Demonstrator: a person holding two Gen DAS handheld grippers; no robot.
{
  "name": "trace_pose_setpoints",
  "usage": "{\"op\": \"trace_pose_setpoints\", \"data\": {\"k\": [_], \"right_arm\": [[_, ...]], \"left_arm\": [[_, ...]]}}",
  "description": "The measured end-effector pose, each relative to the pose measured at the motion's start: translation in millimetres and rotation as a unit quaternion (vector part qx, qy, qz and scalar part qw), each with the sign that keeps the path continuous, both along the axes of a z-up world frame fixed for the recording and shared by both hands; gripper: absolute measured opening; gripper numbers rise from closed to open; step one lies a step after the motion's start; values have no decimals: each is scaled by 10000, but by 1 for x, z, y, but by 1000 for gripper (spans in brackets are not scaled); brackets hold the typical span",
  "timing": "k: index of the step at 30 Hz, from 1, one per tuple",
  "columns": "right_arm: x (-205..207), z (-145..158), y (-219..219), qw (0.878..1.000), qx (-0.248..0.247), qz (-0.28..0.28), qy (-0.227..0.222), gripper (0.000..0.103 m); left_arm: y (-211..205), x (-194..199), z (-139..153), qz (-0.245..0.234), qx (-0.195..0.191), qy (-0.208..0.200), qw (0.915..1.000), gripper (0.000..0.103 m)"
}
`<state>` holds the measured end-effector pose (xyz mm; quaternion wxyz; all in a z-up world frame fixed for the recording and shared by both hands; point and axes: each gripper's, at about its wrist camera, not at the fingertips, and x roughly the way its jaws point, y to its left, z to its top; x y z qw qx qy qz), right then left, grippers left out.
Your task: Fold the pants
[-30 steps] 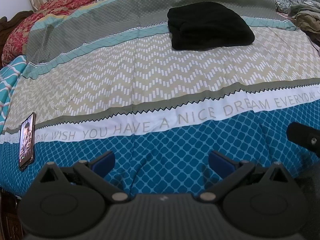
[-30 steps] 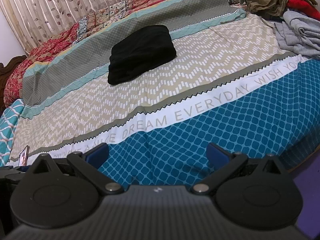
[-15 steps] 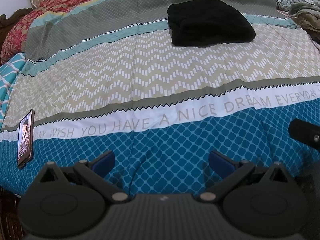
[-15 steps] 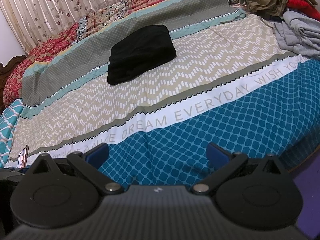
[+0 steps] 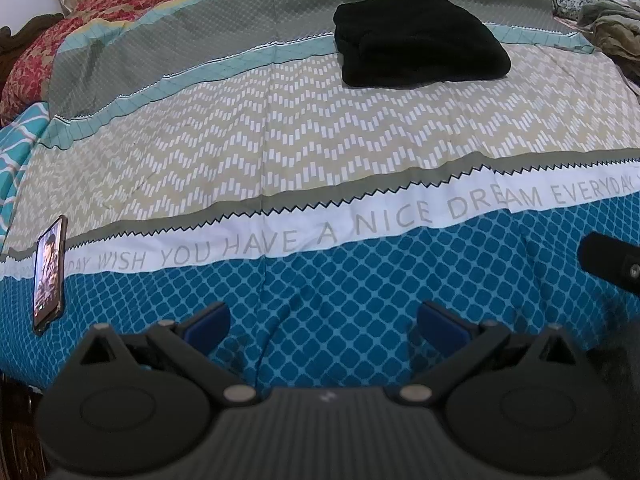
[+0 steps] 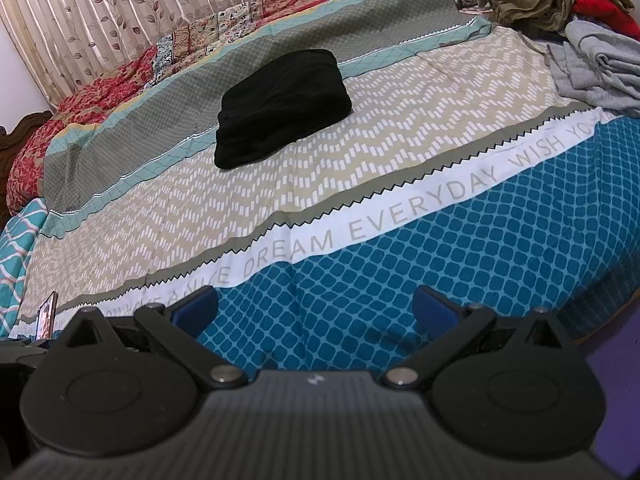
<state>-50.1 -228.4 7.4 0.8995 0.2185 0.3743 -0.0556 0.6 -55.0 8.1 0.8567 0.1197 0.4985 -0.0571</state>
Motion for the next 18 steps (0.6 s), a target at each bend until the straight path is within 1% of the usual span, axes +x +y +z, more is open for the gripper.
{"op": "trace_pose_setpoints", "data": {"k": [18], "right_arm": [[0, 0, 1, 10000, 1, -1, 8, 103]], "left_arm": [[2, -1, -4, 26, 6, 46, 10000, 103]]}}
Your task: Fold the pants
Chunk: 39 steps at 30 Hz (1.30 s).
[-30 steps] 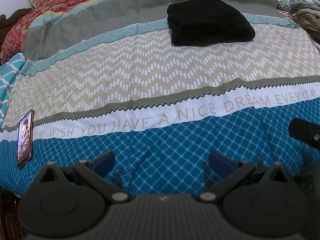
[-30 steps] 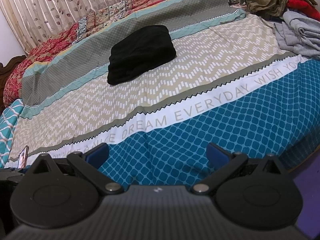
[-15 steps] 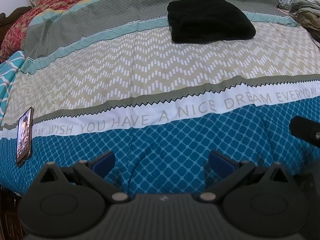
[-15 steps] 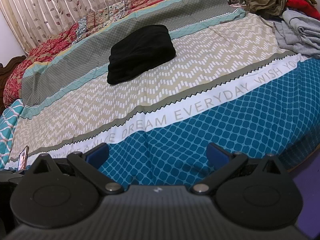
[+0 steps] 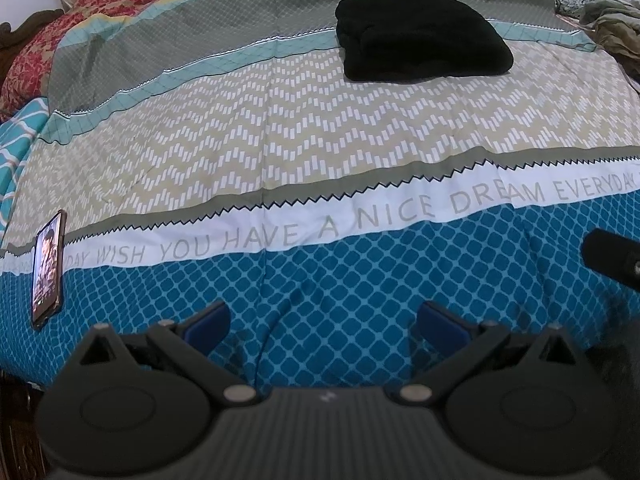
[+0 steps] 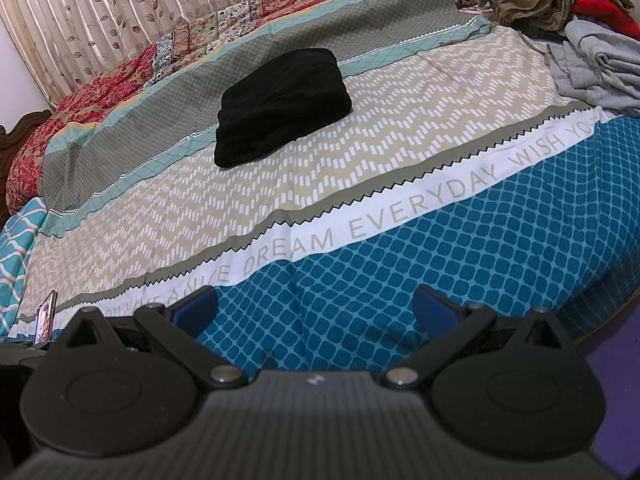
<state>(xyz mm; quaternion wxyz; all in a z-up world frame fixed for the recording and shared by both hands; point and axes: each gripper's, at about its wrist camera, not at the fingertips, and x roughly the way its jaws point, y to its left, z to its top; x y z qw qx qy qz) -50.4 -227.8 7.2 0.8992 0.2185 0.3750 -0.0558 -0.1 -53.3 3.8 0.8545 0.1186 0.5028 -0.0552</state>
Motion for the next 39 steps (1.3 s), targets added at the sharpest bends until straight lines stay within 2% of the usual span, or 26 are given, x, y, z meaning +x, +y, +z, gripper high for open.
{"op": "trace_pose_setpoints", "data": {"k": [39], "right_arm": [[-1, -3, 3, 10000, -9, -13, 31, 103]], "left_arm": [[2, 3, 0, 65, 16, 68, 10000, 103]]}}
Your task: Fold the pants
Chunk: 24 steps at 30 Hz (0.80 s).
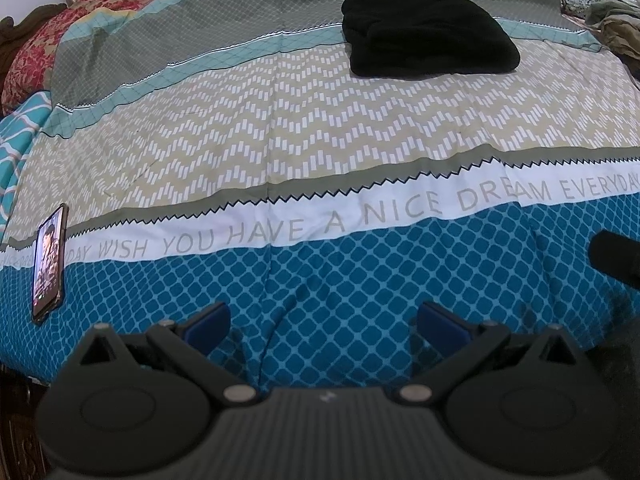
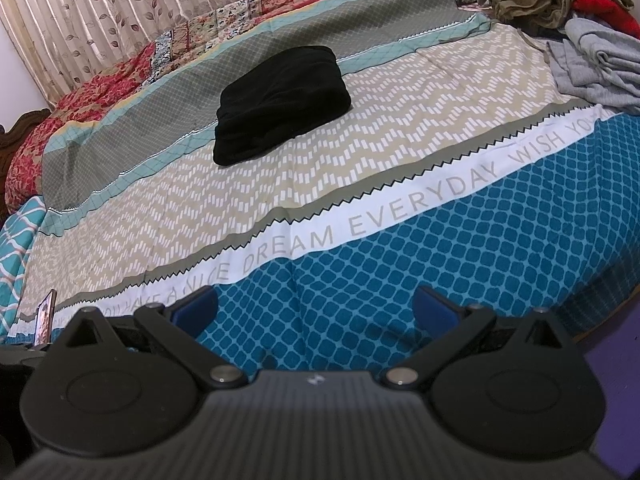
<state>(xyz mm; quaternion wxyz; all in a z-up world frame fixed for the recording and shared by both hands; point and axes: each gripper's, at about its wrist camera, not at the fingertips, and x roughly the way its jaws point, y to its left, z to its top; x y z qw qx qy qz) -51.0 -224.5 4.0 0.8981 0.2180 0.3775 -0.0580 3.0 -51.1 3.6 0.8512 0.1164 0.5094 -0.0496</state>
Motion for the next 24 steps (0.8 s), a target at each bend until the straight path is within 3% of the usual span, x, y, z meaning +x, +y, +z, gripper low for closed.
{"op": "trace_pose_setpoints", "data": {"k": [24], "right_arm": [[2, 2, 0, 10000, -15, 26, 19, 103]], "left_arm": [[2, 3, 0, 16, -9, 17, 10000, 103]]}}
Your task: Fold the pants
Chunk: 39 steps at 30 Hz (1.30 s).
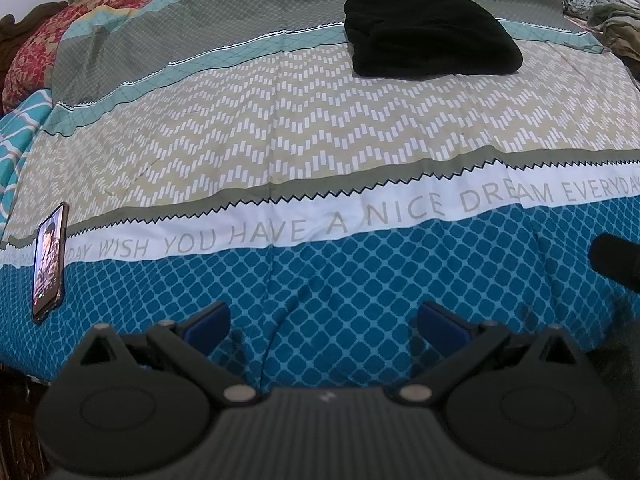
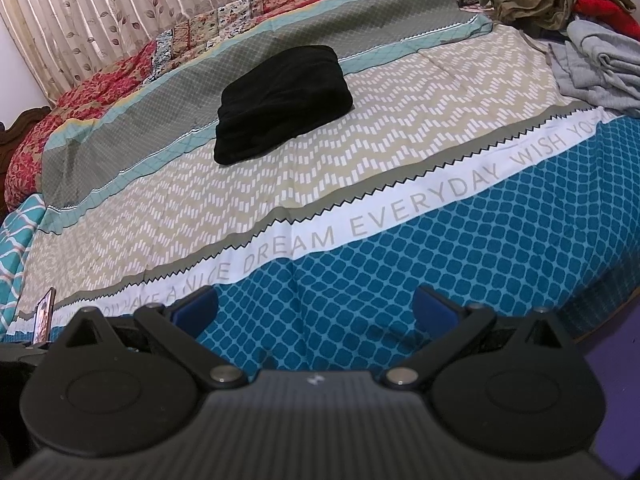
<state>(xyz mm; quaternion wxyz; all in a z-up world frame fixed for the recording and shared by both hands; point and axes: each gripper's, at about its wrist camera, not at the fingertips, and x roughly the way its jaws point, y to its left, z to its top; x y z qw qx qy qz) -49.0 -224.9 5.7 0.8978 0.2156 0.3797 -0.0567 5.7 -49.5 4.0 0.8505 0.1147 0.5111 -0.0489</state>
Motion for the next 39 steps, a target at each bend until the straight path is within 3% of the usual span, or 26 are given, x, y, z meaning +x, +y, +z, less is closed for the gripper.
{"op": "trace_pose_setpoints", "data": {"k": [39], "right_arm": [[-1, -1, -1, 10000, 20, -15, 9, 103]], "left_arm": [[2, -3, -1, -23, -37, 11, 10000, 103]]}}
